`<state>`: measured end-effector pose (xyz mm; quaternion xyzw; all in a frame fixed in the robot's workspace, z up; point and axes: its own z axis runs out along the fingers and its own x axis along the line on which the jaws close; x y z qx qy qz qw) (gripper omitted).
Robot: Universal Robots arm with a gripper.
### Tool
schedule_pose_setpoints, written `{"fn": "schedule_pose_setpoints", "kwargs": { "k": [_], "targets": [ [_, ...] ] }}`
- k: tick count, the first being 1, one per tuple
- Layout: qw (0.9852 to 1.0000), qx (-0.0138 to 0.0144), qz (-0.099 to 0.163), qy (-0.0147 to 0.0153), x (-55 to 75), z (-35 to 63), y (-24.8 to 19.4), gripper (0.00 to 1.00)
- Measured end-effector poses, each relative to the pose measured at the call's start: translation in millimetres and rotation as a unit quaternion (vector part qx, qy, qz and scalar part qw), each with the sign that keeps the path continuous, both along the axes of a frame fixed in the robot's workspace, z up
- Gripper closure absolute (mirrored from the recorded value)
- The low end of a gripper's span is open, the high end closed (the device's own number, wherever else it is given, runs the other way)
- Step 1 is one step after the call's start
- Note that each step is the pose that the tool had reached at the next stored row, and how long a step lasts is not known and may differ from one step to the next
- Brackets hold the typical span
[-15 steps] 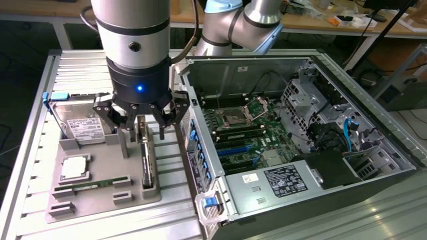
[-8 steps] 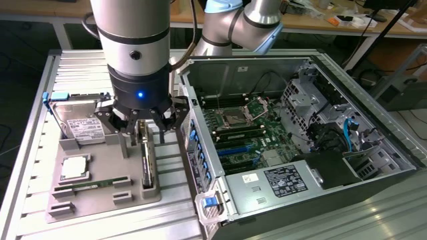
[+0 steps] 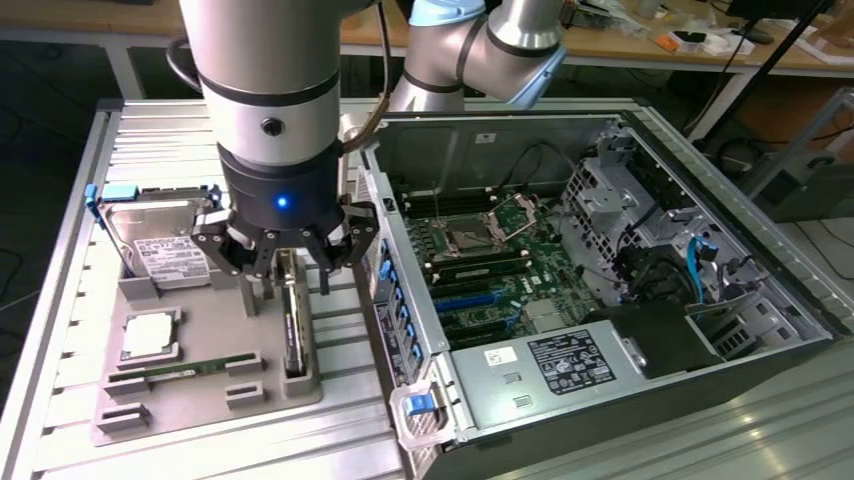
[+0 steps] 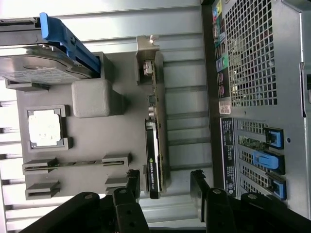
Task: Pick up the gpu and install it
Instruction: 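Pick up the gpu and move the gpu toward the slot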
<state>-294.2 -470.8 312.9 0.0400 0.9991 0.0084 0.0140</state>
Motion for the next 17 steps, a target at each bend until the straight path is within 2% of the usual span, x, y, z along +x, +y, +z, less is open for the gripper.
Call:
{"fn": "schedule_pose_setpoints", "kwargs": {
  "k": [8,17],
  "targets": [
    [1.0,-0.001,-0.001,0.0,0.0,-10.4,-2.6,0.46],
    [1.0,-0.0013,-0.009,0.0,-1.6,-20.8,-2.7,0.46]
  ]
}}
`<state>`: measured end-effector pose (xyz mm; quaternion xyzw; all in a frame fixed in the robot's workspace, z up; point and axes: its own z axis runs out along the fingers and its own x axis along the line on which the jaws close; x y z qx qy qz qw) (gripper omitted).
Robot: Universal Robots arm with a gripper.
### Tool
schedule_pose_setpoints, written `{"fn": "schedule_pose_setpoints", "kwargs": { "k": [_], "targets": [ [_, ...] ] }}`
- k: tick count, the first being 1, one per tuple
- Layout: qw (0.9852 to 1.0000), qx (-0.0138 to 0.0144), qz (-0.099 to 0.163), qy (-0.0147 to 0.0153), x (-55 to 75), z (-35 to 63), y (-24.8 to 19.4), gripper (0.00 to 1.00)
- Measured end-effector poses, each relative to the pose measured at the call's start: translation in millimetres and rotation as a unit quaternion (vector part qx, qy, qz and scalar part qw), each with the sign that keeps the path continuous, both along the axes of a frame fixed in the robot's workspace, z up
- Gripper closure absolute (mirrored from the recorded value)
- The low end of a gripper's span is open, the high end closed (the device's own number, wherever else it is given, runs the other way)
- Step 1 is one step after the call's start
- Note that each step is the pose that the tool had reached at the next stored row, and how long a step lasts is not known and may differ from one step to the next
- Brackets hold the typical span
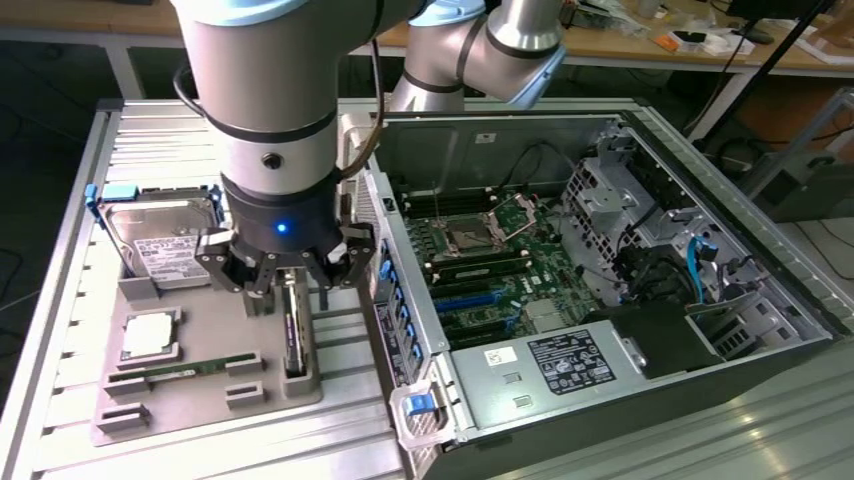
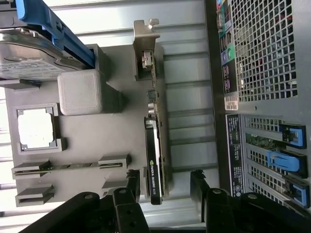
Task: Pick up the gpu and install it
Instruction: 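Pick up the gpu and move the gpu toward the slot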
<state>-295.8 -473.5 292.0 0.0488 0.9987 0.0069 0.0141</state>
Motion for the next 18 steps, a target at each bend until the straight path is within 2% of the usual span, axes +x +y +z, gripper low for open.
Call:
{"fn": "schedule_pose_setpoints", "kwargs": {
  "k": [9,18],
  "targets": [
    [1.0,-0.0003,-0.009,0.0,-2.9,-6.8,0.8,0.46],
    [1.0,-0.0007,-0.009,0.0,-3.0,-9.0,0.8,0.46]
  ]
}}
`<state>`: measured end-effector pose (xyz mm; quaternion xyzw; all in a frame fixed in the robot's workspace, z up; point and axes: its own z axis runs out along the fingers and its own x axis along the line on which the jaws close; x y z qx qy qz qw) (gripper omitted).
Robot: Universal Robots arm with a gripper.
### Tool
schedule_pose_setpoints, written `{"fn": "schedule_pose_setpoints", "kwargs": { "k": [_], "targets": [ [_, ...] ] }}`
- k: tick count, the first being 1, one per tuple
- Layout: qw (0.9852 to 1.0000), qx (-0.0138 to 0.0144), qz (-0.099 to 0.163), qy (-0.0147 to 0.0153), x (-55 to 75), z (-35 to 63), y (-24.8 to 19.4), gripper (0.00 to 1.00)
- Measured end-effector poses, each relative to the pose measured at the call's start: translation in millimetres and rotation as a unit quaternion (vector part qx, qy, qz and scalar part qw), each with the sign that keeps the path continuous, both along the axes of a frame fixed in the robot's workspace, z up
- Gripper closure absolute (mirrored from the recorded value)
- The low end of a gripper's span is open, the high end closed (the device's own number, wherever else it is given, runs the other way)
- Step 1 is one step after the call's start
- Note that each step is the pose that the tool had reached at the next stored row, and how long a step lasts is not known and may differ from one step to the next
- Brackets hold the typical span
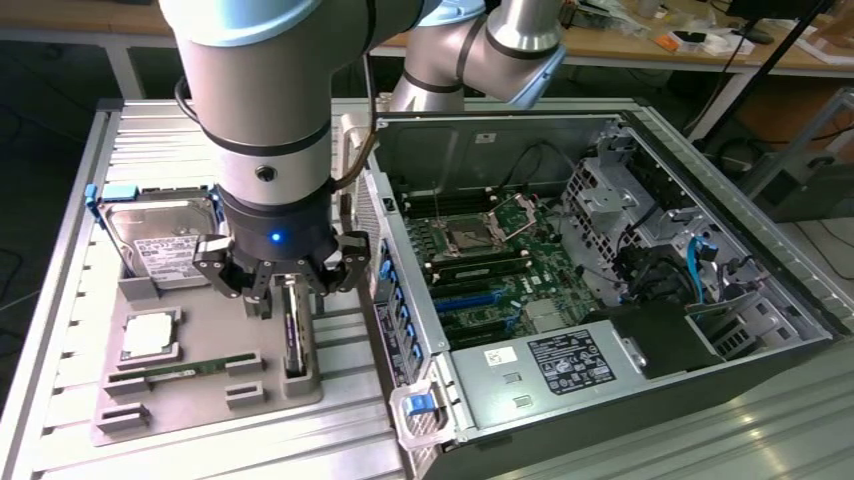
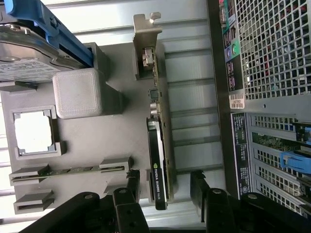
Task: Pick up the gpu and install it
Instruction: 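Pick up the gpu and move the gpu toward the slot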
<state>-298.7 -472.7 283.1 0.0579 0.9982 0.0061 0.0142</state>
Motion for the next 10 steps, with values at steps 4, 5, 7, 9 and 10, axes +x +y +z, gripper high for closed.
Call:
{"fn": "schedule_pose_setpoints", "kwargs": {
  "k": [4,5,7,9,10],
  "targets": [
    [1.0,0.0001,0.0,-0.0002,0.0,-1.1,0.1,0.46],
    [1.0,0.0,-0.001,-0.0001,0.0,-1.5,0.2,0.46],
    [1.0,-0.0001,-0.004,0.0,-0.1,-2.8,1.0,0.46],
    [1.0,-0.0001,-0.006,0.0,0.0,-4.5,2.1,0.46],
    [1.0,0.0,-0.008,0.0,0.0,-5.4,2.6,0.46]
  ]
}}
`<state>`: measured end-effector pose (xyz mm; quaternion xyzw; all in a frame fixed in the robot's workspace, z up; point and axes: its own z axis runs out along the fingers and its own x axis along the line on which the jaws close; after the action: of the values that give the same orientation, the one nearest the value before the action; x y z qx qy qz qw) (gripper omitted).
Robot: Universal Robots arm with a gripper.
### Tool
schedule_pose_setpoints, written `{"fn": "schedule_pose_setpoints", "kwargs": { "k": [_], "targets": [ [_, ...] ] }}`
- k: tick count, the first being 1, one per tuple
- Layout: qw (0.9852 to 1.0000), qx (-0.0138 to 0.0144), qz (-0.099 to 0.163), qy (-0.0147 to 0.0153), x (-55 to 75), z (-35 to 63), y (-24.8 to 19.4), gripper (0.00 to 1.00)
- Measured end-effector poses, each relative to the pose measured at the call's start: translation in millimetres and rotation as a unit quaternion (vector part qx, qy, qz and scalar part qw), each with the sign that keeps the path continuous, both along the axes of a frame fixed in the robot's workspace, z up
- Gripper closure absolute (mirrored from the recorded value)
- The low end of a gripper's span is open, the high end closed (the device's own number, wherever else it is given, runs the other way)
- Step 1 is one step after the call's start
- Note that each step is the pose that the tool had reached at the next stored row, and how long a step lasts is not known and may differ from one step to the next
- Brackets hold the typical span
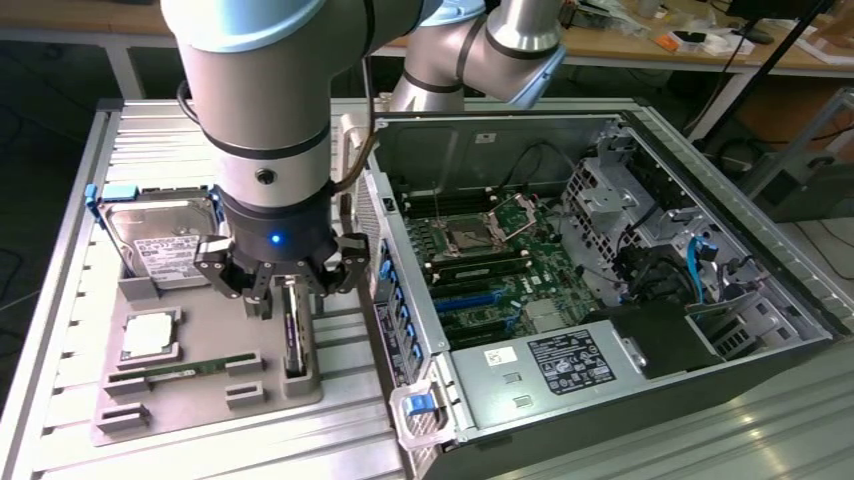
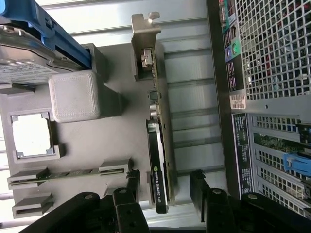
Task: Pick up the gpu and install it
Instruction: 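Pick up the gpu and move the gpu toward the slot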
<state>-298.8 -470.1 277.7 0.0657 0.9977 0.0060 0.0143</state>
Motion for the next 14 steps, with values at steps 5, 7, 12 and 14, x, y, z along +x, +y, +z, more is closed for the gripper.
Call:
{"fn": "schedule_pose_setpoints", "kwargs": {
  "k": [5,7,12,14],
  "targets": [
    [1.0,0.0,-0.009,0.0,-0.1,-4.9,2.4,0.46],
    [0.9999,0.0,-0.013,0.0,-0.4,-6.7,3.1,0.46],
    [0.9998,-0.0001,-0.022,0.0,-1.9,-9.6,5.8,0.46],
    [0.9997,-0.0001,-0.024,0.0,-2.4,-10.6,8.1,0.46]
  ]
}}
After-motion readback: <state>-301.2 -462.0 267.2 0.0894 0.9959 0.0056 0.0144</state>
